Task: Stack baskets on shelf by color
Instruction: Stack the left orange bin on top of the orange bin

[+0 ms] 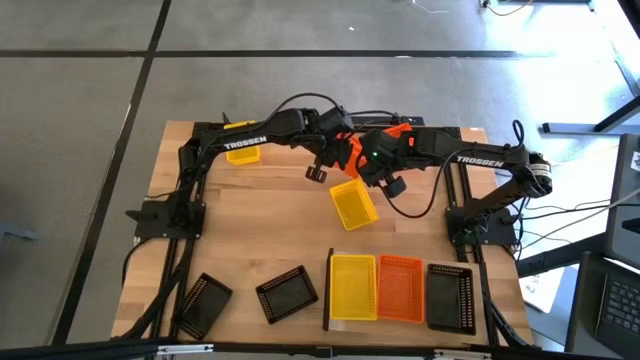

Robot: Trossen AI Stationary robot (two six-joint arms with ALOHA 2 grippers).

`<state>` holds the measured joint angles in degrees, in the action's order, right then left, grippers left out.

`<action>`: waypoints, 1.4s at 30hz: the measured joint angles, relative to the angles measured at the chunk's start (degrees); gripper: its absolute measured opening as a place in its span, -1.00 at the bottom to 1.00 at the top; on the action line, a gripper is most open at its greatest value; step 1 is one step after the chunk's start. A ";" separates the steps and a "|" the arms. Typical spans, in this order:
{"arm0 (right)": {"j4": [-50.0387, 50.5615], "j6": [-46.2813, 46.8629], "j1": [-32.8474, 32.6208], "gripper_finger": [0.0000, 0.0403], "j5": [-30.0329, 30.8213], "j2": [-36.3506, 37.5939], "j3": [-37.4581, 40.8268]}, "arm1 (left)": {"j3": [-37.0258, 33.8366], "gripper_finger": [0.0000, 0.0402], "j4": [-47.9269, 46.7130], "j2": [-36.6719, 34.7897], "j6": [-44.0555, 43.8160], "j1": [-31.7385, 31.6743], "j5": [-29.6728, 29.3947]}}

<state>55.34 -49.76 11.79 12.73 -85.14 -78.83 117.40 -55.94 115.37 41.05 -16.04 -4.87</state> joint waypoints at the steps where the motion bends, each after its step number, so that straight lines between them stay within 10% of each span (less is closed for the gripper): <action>1: 0.14 0.02 0.00 -1.00 0.00 0.00 0.00 | 0.00 -0.71 0.00 0.00 -0.01 0.01 0.03; 42: 5.54 4.41 0.00 -1.00 3.05 5.51 -0.07 | 0.02 -0.72 -2.18 -2.95 -12.00 -0.86 2.60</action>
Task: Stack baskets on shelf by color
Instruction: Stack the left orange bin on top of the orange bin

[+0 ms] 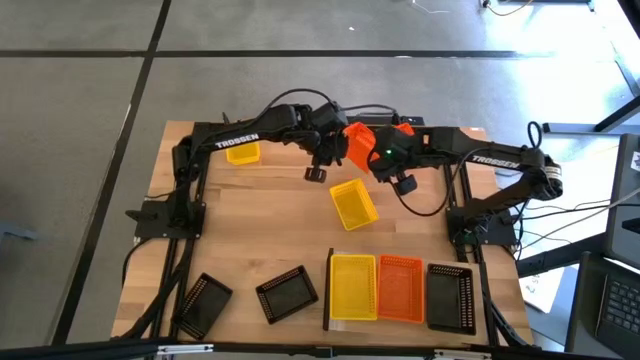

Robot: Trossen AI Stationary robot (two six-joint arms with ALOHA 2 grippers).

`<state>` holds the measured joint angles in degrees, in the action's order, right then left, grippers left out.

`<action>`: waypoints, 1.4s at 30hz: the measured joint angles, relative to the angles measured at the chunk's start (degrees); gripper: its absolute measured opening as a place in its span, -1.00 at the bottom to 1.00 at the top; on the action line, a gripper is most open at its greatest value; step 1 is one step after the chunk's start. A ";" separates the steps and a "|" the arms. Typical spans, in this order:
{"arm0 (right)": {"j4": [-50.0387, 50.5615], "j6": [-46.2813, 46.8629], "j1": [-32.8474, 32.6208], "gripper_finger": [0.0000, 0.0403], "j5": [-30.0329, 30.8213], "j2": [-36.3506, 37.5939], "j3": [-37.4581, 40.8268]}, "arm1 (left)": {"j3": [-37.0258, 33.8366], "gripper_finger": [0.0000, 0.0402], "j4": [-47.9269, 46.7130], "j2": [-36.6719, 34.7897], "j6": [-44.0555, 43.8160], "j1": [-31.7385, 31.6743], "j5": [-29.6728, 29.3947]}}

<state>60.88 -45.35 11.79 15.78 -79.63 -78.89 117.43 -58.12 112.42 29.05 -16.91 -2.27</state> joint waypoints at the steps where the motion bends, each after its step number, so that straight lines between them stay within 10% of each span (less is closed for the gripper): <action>1: 0.18 0.09 0.00 -1.00 -0.25 0.56 0.00 | 0.00 -0.72 0.22 0.00 -0.90 -0.33 -0.06; 28: 13.03 6.90 -3.29 -1.00 -0.49 8.89 0.04 | -0.04 -0.71 7.34 -0.07 -18.64 -3.86 -5.41; 42: 19.34 33.34 -14.31 -1.00 -0.40 18.31 -1.63 | -0.10 -0.71 7.42 -0.55 -20.73 -3.21 -7.71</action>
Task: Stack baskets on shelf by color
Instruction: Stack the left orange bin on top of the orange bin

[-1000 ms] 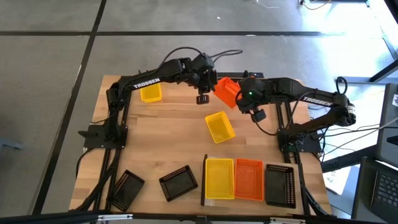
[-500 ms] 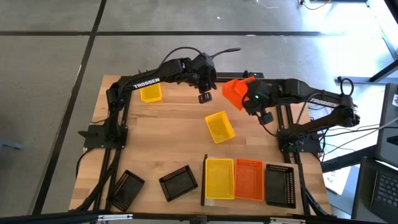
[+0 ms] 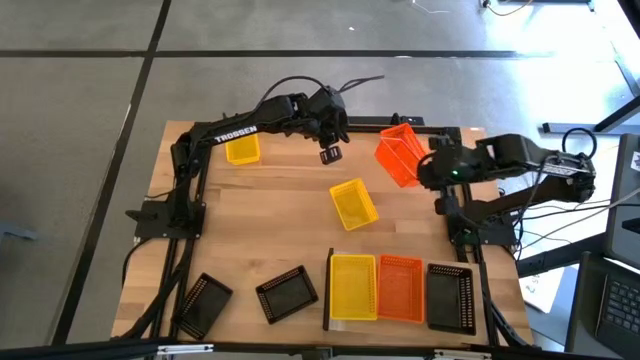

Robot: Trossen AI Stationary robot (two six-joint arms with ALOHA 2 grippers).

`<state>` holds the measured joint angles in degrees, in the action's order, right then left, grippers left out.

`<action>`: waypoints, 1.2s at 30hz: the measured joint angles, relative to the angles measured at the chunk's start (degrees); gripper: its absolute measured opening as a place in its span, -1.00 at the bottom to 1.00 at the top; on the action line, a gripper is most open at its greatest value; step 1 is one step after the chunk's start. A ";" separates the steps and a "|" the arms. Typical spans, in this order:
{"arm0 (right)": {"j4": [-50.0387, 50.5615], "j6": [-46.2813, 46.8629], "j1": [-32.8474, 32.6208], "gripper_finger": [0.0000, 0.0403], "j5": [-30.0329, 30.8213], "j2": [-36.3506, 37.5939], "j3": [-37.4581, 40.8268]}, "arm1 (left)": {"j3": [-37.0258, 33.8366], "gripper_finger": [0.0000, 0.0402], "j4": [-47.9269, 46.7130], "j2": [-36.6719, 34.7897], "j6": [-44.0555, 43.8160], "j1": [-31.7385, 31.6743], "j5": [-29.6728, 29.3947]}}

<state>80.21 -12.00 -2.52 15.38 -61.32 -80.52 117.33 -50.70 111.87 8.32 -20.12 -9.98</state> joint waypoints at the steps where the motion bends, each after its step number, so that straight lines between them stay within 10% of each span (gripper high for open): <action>1: 1.50 1.09 -1.14 -1.00 0.02 0.00 -1.07 | -0.01 -0.71 -0.07 -0.34 0.73 0.04 0.08; 23: 10.11 -4.17 -15.03 -1.00 -2.15 -7.99 -21.44 | 0.07 -0.71 -0.92 -12.49 2.71 4.28 7.75; 36: 9.82 15.63 -27.39 -1.00 -9.44 -9.61 -26.07 | 0.05 -0.71 -2.54 -13.42 2.55 4.42 7.57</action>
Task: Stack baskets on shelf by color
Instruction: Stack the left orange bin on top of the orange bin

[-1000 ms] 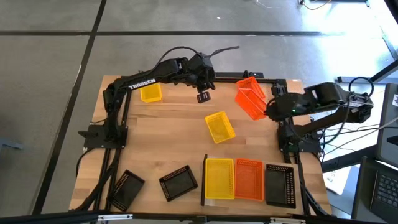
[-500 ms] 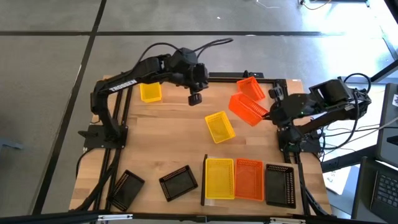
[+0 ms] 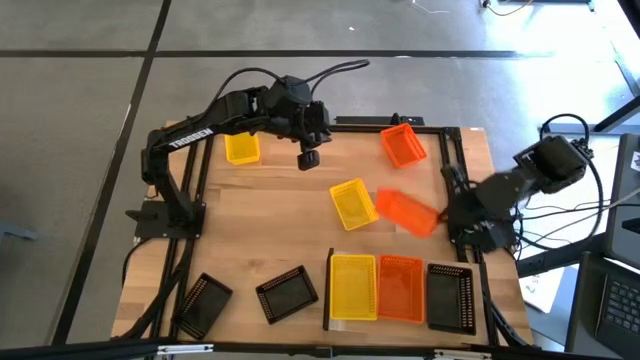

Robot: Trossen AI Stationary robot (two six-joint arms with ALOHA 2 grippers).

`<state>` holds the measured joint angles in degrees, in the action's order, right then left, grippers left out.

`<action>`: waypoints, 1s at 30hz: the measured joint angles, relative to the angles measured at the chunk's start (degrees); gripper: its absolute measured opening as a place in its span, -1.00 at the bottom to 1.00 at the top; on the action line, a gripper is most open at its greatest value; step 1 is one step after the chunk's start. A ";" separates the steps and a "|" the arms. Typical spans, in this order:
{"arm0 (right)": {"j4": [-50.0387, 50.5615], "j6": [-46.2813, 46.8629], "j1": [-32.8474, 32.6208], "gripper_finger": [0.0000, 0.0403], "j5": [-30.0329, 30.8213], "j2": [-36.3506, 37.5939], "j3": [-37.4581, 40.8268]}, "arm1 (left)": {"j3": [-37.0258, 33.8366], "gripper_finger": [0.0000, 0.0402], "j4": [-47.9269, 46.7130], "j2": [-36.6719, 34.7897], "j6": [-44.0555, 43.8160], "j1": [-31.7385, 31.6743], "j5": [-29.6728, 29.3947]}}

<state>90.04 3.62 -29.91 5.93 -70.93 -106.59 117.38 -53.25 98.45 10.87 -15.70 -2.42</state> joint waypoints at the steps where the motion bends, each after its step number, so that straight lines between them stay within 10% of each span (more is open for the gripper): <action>1: 0.01 2.31 -0.71 -1.00 -0.87 -0.27 0.00 | 0.00 -0.71 -0.33 0.00 0.02 0.00 0.00; 17: -0.10 25.79 -4.92 -1.00 -1.07 -3.67 -0.13 | 0.00 -0.71 -0.31 0.07 0.25 0.00 0.02; 30: -1.30 -5.99 -4.87 -1.00 3.71 -3.70 -0.17 | 0.00 -0.71 -0.29 0.07 0.28 0.00 0.21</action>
<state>88.74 -2.37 -34.79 9.65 -74.63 -106.76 117.38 -53.54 98.52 11.16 -15.70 -2.20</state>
